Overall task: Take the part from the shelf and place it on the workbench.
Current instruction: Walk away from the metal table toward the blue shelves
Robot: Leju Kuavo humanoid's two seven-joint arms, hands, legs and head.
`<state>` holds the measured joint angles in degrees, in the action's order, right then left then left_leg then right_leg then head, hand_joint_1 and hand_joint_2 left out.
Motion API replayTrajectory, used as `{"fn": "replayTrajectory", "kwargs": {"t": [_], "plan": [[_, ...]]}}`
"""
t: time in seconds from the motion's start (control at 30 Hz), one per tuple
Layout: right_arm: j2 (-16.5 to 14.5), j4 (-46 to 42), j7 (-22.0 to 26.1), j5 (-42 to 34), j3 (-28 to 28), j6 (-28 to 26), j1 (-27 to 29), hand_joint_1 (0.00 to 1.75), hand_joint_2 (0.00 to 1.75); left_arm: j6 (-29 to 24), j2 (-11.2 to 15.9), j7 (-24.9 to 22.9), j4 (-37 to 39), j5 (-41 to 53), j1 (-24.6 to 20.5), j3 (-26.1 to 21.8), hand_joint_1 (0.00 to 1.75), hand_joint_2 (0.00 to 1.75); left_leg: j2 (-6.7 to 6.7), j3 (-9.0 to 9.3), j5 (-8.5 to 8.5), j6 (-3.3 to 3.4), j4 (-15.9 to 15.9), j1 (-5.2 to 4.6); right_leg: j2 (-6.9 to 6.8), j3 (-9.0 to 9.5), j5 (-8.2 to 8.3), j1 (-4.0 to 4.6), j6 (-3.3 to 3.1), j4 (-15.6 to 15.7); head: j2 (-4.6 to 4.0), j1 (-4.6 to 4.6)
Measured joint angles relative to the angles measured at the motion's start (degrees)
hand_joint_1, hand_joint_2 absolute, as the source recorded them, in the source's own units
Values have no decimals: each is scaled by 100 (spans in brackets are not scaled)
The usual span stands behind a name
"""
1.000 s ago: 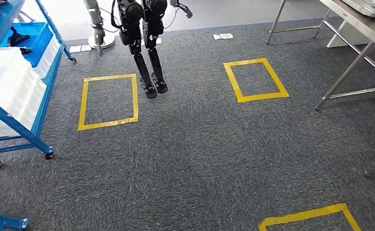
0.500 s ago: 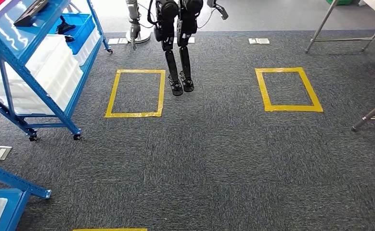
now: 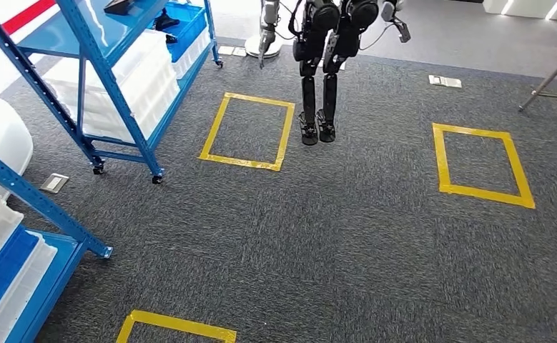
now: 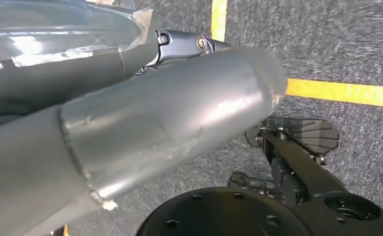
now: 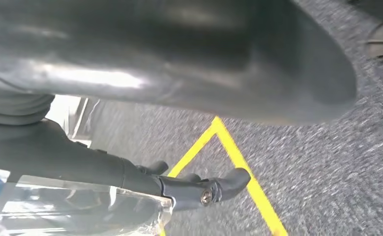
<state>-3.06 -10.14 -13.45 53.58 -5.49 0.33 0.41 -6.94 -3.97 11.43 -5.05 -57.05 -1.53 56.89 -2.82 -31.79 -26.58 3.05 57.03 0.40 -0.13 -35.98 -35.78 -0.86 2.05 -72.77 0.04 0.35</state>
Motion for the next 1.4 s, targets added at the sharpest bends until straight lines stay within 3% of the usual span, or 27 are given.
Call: {"fn": "replayTrajectory", "kwargs": {"t": [0.07, 0.1, 0.17, 0.23, 0.27, 0.33, 0.4, 0.43, 0.47, 0.5, 0.57, 0.6, 0.67, 0.7, 0.77, 0.83, 0.9, 0.97, 1.0, 1.03, 1.1, 1.13, 1.2, 1.27, 1.33, 1.4], "plan": [[14, 0, 3, -2, 0, -4, 5, 0, 0, 12, -1, 2, -1, 3, 5, 0, 0, 0, -178, 12, 2, -20, 11, 2, 142, 353, 372, -29, 94, 789, 0, 5], [18, 1, 13, -6, 0, -13, 8, 0, 0, 20, 1, 5, -2, 11, 5, 1, 0, 0, -252, 11, -5, -45, 29, -9, 240, 512, 532, -34, 106, 1179, 0, 11], [26, 3, 72, -31, 0, -54, 2, 0, 0, 40, 24, 19, -10, 50, 22, 4, 0, 0, -346, -15, -20, -104, 52, -30, 354, 638, 664, -28, 57, 1543, 0, 7], [38, 4, 163, -69, -1, -108, -10, 0, 0, 72, 74, 36, -45, 108, 72, 19, 0, 0, -420, -38, -17, -161, 48, -24, 263, 648, 680, -18, -32, 1554, 0, -1], [43, 4, 196, -88, -2, -131, -12, 0, 0, 93, 107, 44, -69, 135, 105, 29, 0, 0, -402, -54, -33, -186, 71, -14, 212, 665, 694, -30, -70, 1562, 0, 0], [59, 7, 240, -129, -5, -172, 23, 0, 0, 134, 174, 64, -137, 181, 158, 59, 0, 0, -151, -201, -240, -236, 377, -5, 80, 695, 719, -60, -166, 1581, 0, -30], [75, 14, 264, -171, -9, -201, 76, 0, 0, 167, 249, 100, -229, 221, 180, 93, 0, 0, 150, -544, -640, -282, 1096, 1, -70, 694, 715, -38, -234, 1583, 0, -61], [78, 20, 271, -187, -14, -208, 93, 0, 0, 178, 290, 121, -282, 238, 191, 115, 0, 0, 209, -732, -793, -303, 1474, 13, -152, 693, 708, -25, -250, 1583, 0, -63], [81, 26, 273, -203, -22, -211, 100, 0, 0, 186, 333, 140, -342, 258, 212, 138, 0, 0, 237, -856, -852, -320, 1715, 25, -229, 689, 700, -19, -260, 1582, 0, -62], [81, 32, 274, -215, -30, -213, 103, 0, 0, 189, 371, 153, -404, 274, 239, 160, 0, 0, 260, -877, -800, -331, 1748, 36, -299, 685, 690, -16, -267, 1581, 0, -64], [76, 37, 275, -235, -42, -216, 102, 0, 0, 187, 447, 161, -519, 301, 289, 203, 0, 0, 369, -579, -463, -334, 1182, 53, -426, 692, 659, -17, -265, 1581, 0, -67], [73, 38, 275, -243, -44, -218, 102, 0, 0, 184, 473, 163, -569, 307, 298, 219, 0, 0, 512, -348, -298, -321, 749, 49, -482, 713, 636, -3, -248, 1579, 0, -73], [66, 41, 276, -251, -46, -223, 103, 0, 0, 176, 525, 169, -645, 310, 290, 243, 0, 0, 693, -53, -138, -278, 205, 26, -586, 757, 588, 42, -186, 1578, 0, -61], [66, 43, 276, -252, -47, -227, 97, 0, 0, 174, 539, 173, -677, 310, 287, 255, 0, 0, 714, -13, -129, -252, 119, 4, -640, 778, 570, 63, -153, 1580, 0, -52], [67, 44, 276, -252, -48, -232, 69, 0, 0, 172, 561, 178, -714, 310, 303, 281, 0, 0, 570, -15, -101, -177, 94, -18, -732, 837, 551, 68, -88, 1590, 0, -34], [67, 44, 276, -254, -49, -235, 56, 0, 0, 171, 572, 180, -745, 311, 321, 298, 0, 0, 448, 0, -43, -84, 37, -8, -533, 806, 424, 45, -55, 1421, 1, -26], [64, 49, 280, -261, -52, -237, 72, 0, 0, 160, 583, 184, -788, 321, 323, 308, 0, 0, 321, -13, 0, -28, 11, 8, -181, 501, 107, 6, -85, 790, 1, -10], [59, 56, 283, -291, -74, -253, 94, 0, 0, 146, 606, 187, -842, 345, 327, 323, 0, 0, 153, -34, 9, -15, 13, 10, -40, 122, -141, -16, -75, 58, 0, -2], [58, 60, 282, -311, -93, -268, 103, 0, 0, 145, 620, 188, -878, 357, 334, 339, 0, 0, 63, -35, 11, -17, 16, 11, -23, 43, -136, -25, -34, -68, 0, -2], [59, 62, 282, -336, -116, -286, 111, 0, 0, 149, 636, 188, -923, 364, 343, 365, 0, 0, -31, -29, 12, -23, 19, 15, -5, 86, -24, -35, 25, 60, 0, -1], [62, 68, 281, -383, -160, -309, 122, 0, 0, 176, 673, 188, -1018, 373, 354, 428, 0, 0, -204, -20, 9, -55, 38, 27, 124, 398, 346, -82, 139, 811, 0, 4], [58, 75, 281, -406, -178, -313, 126, 0, 0, 196, 699, 188, -1063, 379, 357, 457, 0, 0, -282, -24, -2, -88, 57, 20, 204, 538, 500, -91, 156, 1170, 0, 12], [45, 90, 281, -451, -214, -324, 119, 0, 0, 228, 752, 188, -1140, 394, 363, 513, 0, 0, -389, -47, -19, -162, 81, 1, 287, 637, 618, -84, 94, 1484, 0, 14], [35, 96, 281, -490, -257, -349, 107, 0, 0, 255, 791, 187, -1199, 410, 375, 583, 0, 0, -454, -66, -14, -220, 76, 12, 183, 641, 635, -75, -11, 1492, 0, 3], [31, 96, 280, -510, -291, -380, 105, 0, 0, 271, 816, 187, -1236, 418, 387, 650, 0, 0, -269, -135, -108, -257, 211, 28, 76, 676, 663, -93, -93, 1508, 0, -15], [19, 101, 279, -524, -317, -397, 121, 0, 0, 276, 828, 185, -1264, 420, 369, 714, 0, 0, 85, -379, -449, -288, 753, 25, -43, 686, 676, -78, -162, 1515, 0, -44]]}}
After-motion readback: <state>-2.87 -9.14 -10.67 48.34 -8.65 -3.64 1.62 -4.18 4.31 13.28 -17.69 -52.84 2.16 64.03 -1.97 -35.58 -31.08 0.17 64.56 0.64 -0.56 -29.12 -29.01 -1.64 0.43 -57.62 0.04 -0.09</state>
